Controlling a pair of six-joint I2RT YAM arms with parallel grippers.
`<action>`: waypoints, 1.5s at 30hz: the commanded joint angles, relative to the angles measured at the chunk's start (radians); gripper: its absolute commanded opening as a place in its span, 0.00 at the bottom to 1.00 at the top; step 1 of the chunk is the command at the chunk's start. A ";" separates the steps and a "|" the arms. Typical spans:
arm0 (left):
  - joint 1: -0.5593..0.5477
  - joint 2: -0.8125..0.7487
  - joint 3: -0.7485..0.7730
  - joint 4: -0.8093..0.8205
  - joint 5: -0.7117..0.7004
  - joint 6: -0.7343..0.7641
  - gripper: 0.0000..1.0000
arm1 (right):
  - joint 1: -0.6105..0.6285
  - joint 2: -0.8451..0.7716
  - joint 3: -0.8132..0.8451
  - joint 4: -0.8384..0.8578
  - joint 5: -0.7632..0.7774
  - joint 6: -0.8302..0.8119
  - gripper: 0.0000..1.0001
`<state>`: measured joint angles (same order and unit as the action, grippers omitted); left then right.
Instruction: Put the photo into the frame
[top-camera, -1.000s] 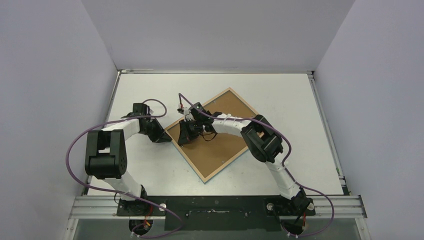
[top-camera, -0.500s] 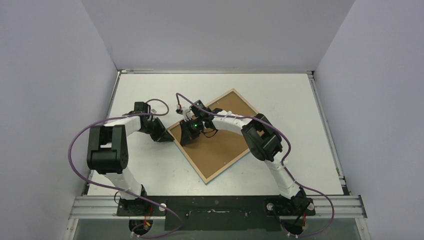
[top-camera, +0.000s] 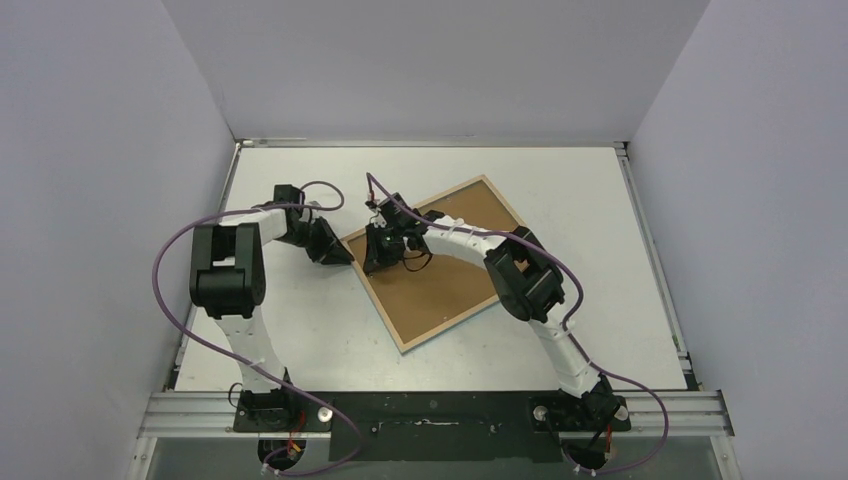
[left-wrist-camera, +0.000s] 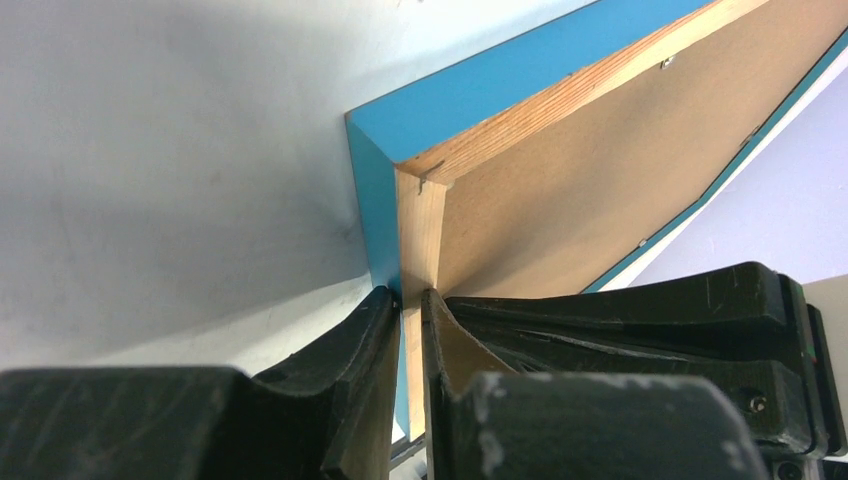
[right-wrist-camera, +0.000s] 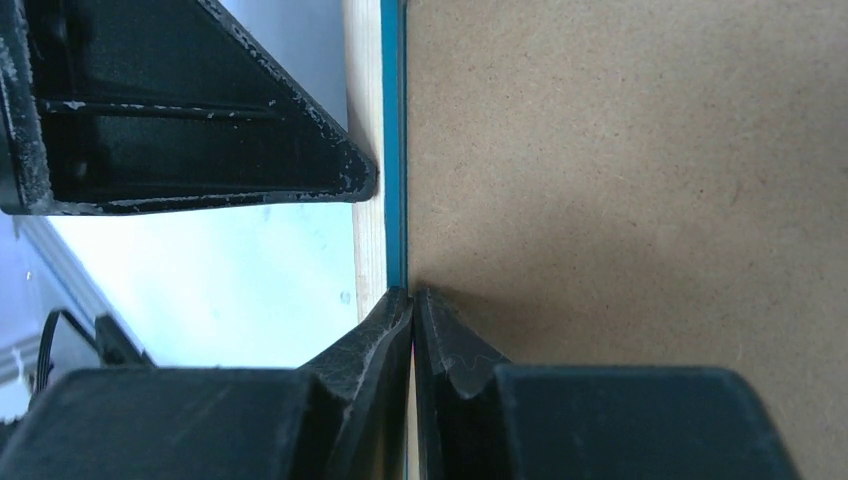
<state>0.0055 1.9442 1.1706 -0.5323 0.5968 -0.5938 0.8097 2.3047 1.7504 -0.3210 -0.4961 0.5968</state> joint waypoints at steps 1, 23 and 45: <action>-0.015 0.114 0.068 0.140 -0.102 0.030 0.12 | 0.039 0.065 0.036 -0.027 0.177 0.077 0.08; -0.013 0.248 0.227 0.055 -0.166 0.061 0.13 | -0.048 0.132 0.081 0.048 0.129 0.242 0.23; -0.013 0.264 0.256 0.036 -0.167 0.068 0.13 | -0.063 0.036 -0.039 -0.015 0.072 0.143 0.15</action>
<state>-0.0055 2.1307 1.4261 -0.5274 0.6380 -0.5858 0.7364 2.3440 1.7706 -0.2020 -0.4065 0.7868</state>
